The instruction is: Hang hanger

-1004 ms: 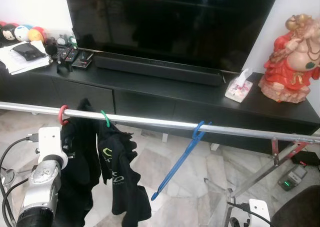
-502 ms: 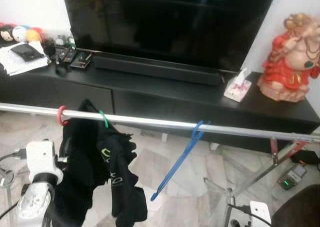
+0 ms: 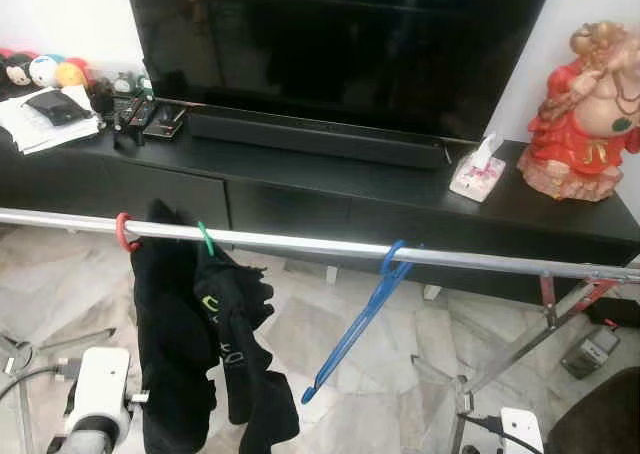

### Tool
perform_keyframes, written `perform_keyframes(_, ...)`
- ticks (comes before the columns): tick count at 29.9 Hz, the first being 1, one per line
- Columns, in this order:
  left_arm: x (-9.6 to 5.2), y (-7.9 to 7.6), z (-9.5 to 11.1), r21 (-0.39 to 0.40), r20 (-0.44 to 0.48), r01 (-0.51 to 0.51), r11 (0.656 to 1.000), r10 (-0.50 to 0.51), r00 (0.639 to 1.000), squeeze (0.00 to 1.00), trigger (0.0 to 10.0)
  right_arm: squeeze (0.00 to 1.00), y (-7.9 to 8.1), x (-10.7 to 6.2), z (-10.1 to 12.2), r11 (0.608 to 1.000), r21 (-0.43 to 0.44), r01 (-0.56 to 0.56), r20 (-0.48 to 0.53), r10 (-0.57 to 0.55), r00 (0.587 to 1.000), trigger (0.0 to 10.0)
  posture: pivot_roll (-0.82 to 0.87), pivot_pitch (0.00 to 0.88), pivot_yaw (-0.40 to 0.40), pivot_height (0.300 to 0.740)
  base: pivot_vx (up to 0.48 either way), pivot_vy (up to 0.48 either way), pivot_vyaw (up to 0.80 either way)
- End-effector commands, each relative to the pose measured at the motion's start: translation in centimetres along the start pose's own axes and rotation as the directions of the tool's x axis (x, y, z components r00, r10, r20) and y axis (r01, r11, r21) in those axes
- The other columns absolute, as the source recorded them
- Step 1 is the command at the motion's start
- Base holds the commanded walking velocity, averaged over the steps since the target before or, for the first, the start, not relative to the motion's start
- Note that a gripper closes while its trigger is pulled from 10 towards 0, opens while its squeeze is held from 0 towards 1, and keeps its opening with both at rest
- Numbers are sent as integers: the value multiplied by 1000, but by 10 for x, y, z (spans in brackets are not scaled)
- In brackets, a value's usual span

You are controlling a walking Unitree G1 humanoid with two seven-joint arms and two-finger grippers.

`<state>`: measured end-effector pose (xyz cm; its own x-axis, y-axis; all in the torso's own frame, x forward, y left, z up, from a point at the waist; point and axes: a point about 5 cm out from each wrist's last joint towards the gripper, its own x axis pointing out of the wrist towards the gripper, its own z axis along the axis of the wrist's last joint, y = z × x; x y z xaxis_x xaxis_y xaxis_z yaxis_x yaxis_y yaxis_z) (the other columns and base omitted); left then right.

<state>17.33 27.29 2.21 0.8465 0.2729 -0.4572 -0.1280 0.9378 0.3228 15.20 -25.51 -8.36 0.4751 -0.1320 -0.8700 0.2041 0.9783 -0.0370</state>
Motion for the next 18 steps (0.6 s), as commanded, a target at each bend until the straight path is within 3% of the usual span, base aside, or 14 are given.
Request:
perform_keyframes(1,-2,4,-19,26,-107,-35,999,37,994,0,10000,0,-1,0,-1,1000,15,7,1,-7,1000,10000,60,0,-67,740,0,0,0)
perform_keyframes(5,-3,10,-60,10,-299,-98,995,96,949,0,10000,0,2,0,-5,1000,23,4,-6,-4,1000,10000,58,0,-56,740,0,0,0)
perform_keyframes(8,-1,4,-73,5,-353,-71,997,68,933,0,10000,0,4,0,-5,1000,24,2,-7,-2,1000,10000,53,0,-53,740,0,0,0)
perform_keyframes(14,8,-17,-84,-85,-371,15,996,-46,927,0,10000,0,4,0,-5,999,32,6,-4,-6,1000,10000,46,0,-50,740,0,0,0)
perform_keyframes(18,10,-19,-89,-93,-391,12,996,-48,919,0,10000,0,4,0,-5,999,33,7,-3,-7,1000,10000,46,0,-50,740,0,0,0)
